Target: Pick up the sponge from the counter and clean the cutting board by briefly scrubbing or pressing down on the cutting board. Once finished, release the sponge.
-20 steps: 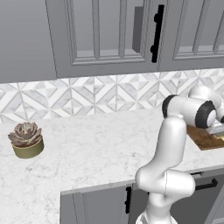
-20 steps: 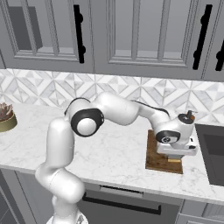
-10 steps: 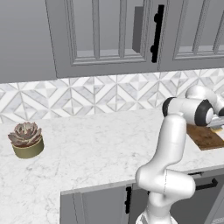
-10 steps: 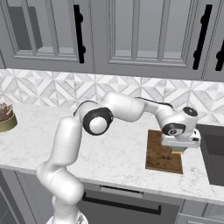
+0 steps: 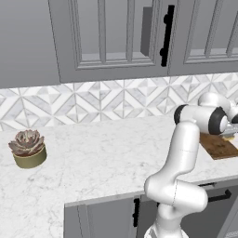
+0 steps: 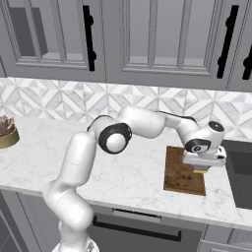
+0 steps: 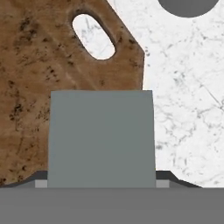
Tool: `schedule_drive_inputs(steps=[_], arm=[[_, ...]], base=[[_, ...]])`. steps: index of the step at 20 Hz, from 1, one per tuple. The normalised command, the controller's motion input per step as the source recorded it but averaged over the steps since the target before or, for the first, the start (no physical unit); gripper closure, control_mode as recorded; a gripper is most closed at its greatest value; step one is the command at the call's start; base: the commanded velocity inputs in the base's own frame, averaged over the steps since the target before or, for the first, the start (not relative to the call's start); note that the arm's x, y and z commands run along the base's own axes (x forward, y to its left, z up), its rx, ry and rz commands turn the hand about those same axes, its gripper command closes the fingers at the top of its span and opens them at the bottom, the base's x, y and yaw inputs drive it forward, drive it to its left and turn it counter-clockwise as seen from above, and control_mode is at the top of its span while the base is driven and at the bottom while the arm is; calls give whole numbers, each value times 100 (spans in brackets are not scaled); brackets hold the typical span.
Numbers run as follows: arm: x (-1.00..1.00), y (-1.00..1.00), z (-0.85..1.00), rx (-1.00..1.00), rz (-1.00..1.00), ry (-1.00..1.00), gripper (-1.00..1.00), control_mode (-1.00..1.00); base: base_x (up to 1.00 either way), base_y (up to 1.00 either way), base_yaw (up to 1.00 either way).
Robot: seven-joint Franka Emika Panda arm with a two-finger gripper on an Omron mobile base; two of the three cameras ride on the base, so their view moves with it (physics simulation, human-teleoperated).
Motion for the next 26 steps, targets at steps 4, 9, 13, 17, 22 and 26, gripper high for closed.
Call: schedule_drive_inputs(steps=[4, 9, 13, 17, 22, 26], arm=[[0, 1, -28, 0, 0, 0, 100, -100], [0, 1, -27, 0, 0, 0, 100, -100], [0, 0, -23, 0, 0, 0, 100, -100], [-6, 0, -19, 0, 0, 0, 100, -100], [-25, 0, -17, 0, 0, 0, 100, -100], [-40, 0, -14, 0, 0, 0, 100, -100]], base=[[0, 0, 0], [0, 0, 0], [0, 0, 0], [0, 0, 0], [0, 0, 0], [0, 0, 0]])
